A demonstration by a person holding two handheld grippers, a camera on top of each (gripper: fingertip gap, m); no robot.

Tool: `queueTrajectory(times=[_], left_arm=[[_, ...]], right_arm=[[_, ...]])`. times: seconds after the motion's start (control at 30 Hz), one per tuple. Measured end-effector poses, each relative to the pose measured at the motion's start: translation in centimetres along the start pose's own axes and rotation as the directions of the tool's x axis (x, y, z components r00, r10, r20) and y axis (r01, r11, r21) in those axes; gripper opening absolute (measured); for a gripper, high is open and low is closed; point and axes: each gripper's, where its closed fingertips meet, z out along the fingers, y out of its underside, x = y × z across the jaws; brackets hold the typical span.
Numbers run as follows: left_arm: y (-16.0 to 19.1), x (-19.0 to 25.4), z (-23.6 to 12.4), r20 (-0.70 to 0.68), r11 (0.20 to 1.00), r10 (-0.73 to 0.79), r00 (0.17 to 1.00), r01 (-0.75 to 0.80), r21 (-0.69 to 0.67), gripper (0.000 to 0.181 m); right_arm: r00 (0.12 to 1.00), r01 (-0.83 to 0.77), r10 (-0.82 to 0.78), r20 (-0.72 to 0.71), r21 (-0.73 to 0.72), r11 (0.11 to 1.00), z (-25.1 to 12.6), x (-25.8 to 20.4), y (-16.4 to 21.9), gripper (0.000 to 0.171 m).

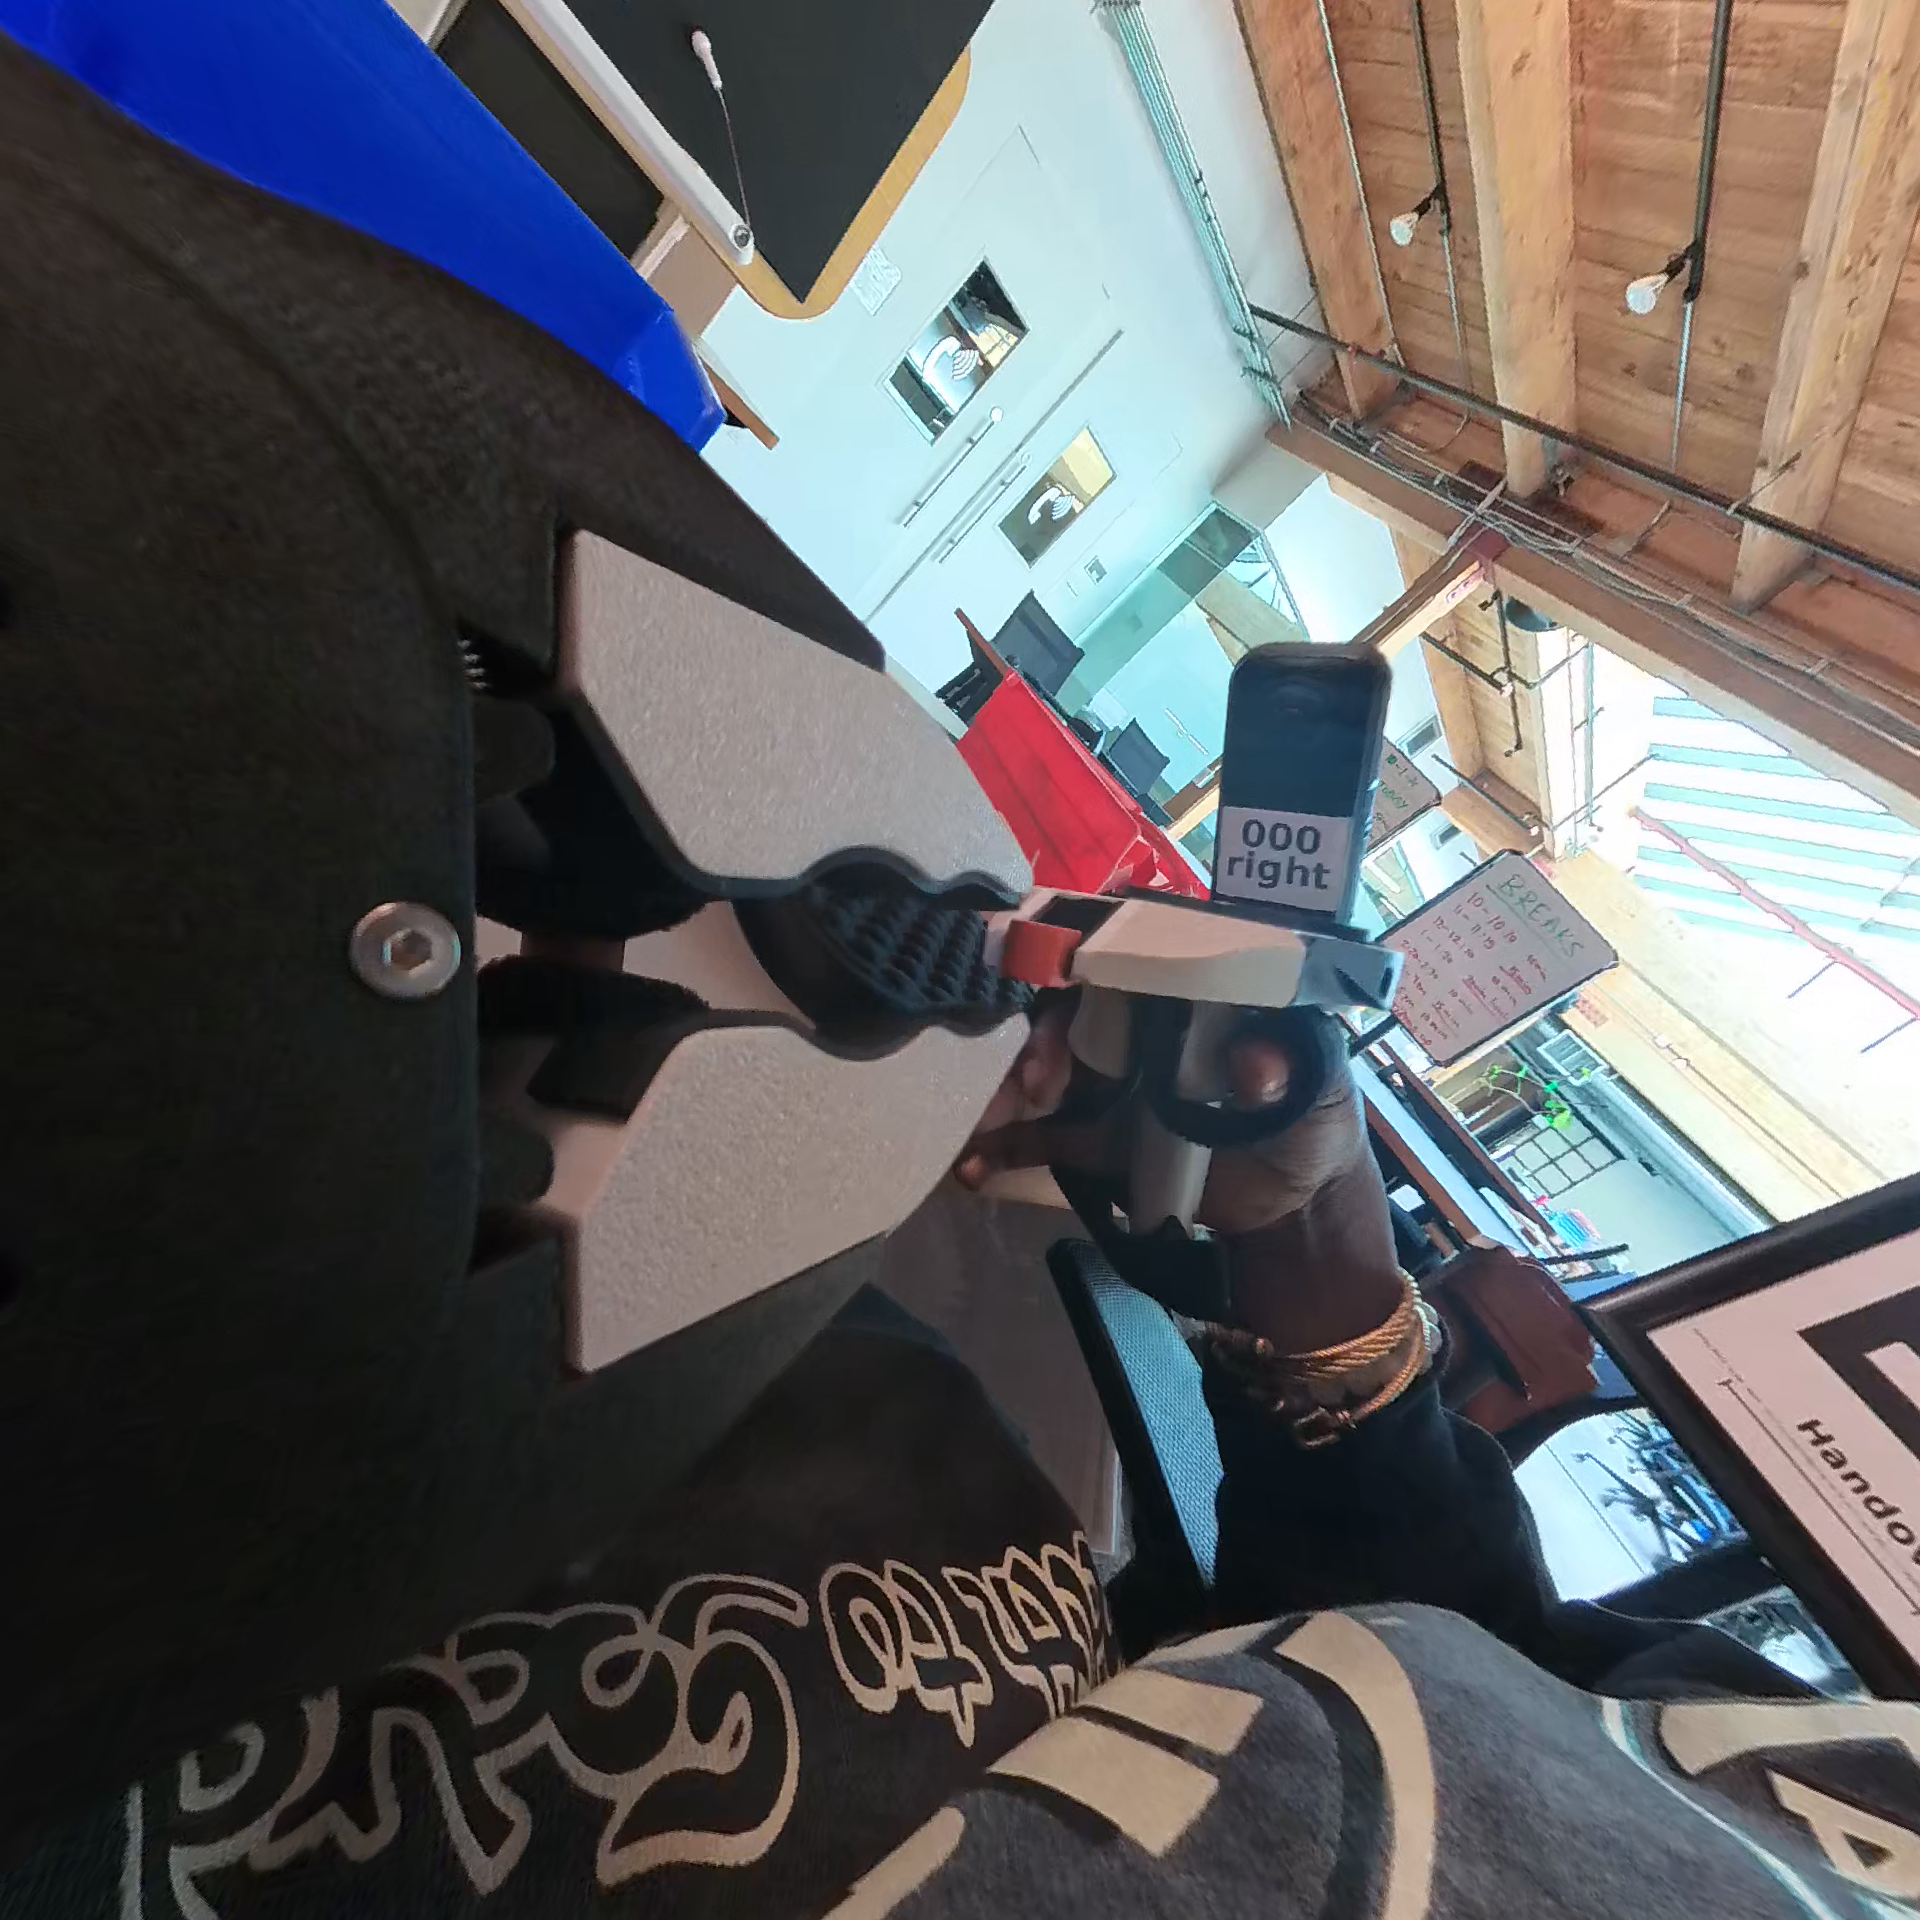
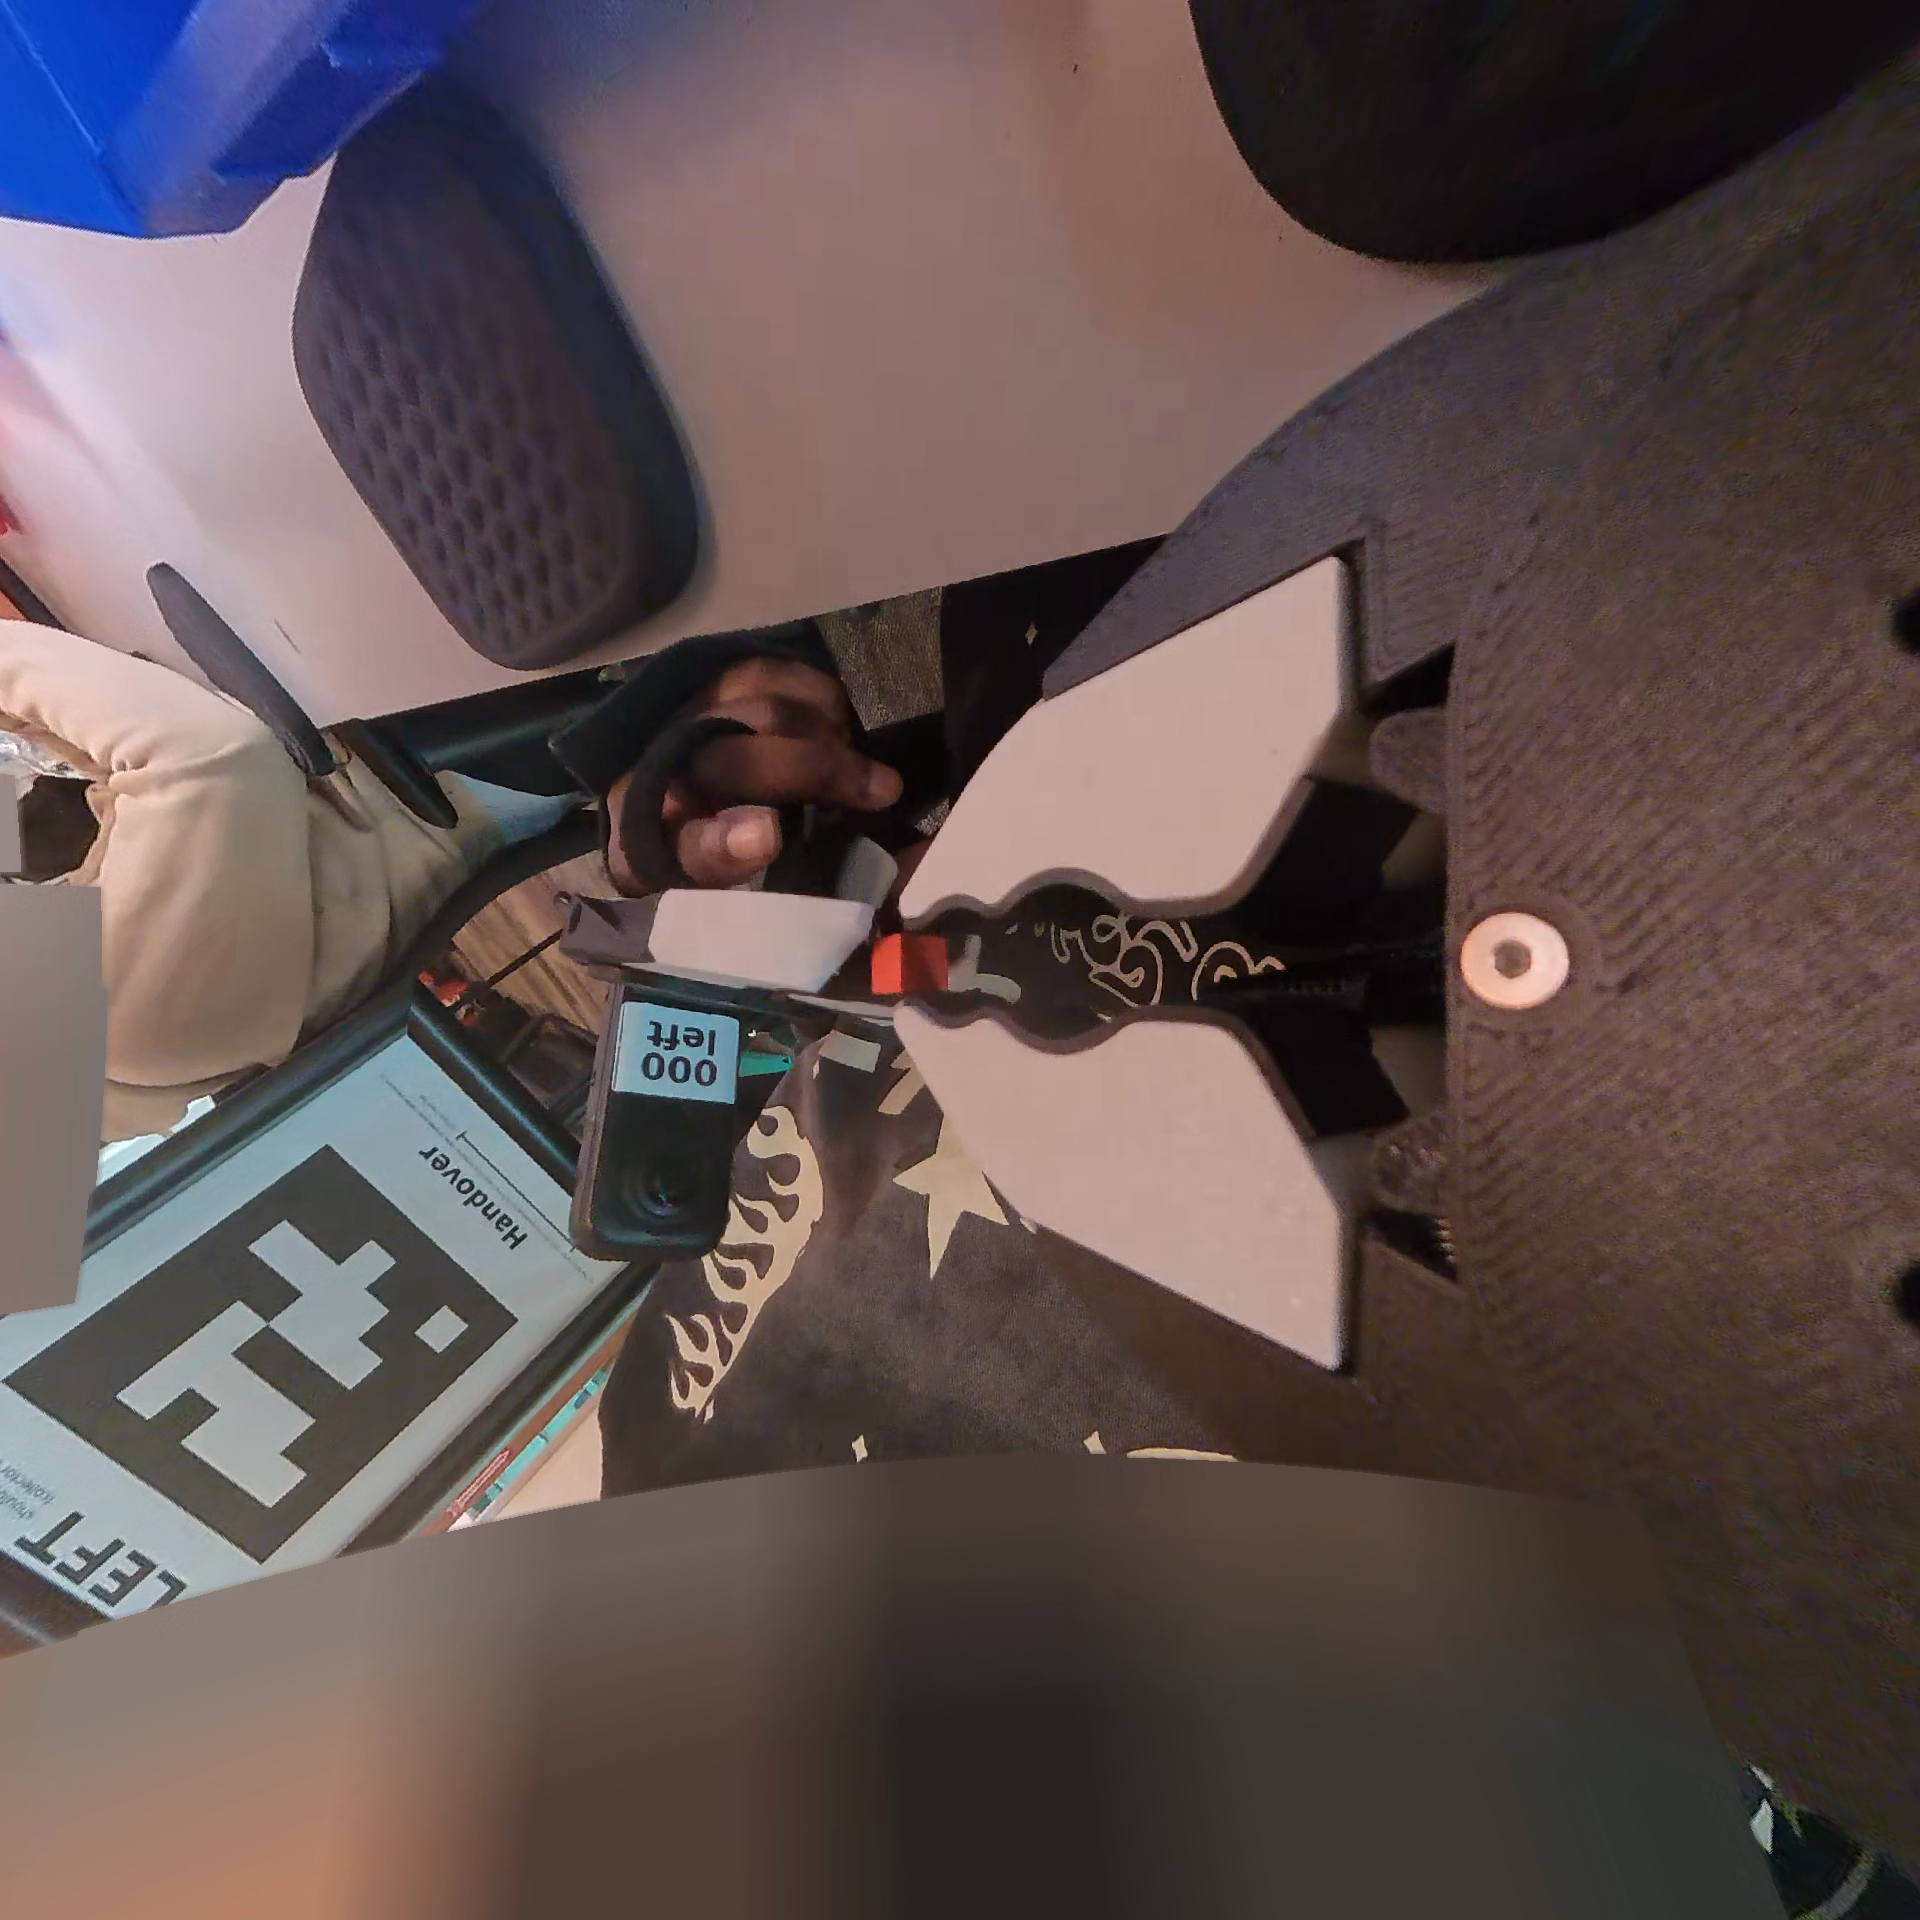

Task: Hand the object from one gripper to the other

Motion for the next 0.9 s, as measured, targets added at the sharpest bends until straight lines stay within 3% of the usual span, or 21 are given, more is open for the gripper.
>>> queueTrajectory(times=[0.37,0.47,0.57,0.63,0.73,0.83,0.9], left_arm=[[-0.2,0.2,-0.1,0.006,0.998,0.065,0.998,-0.065,-0.009,0.01],[-0.5,-0.1,-0.2,-0.021,0.997,-0.081,0.996,0.081,0.012,0.01],[-0.9,-0.4,-0.5,-0.113,0.923,-0.377,0.919,0.383,0.042,0.009],[-1.2,-0.7,-0.8,-0.183,0.829,-0.541,0.821,0.557,0.052,0.013],[-0.9,-0.7,-0.9,-0.268,0.649,-0.734,0.624,0.761,-0.005,0.01],[-0.8,-0.3,-0.9,-0.344,0.452,-0.847,0.405,0.89,-0.064,0.01],[-0.9,-0.3,-1.0,-0.38,0.373,-0.868,0.319,0.925,-0.075,0.01]], right_arm=[[1.0,-0.025,0.025,-0.002,-0.016,1.0,0.2,0.3,0.4,0.01],[0.999,0.048,-0.048,-0.004,0.01,0.999,0.3,0.1,-0.1,0.012],[0.946,0.31,-0.3,-0.124,0.078,0.947,0.2,0.5,-1.4,0.028],[0.793,0.592,-0.564,-0.23,0.077,0.802,-0.2,0.2,-2.1,0.035],[0.411,0.896,-0.847,-0.336,-0.021,0.443,-0.6,-0.9,-2.4,0.036],[0.143,0.947,-0.943,-0.301,-0.236,0.219,-0.1,0.2,-1.0,0.038],[-0.011,0.946,-0.962,-0.274,-0.316,0.079,0.2,0.6,-0.5,0.038]])
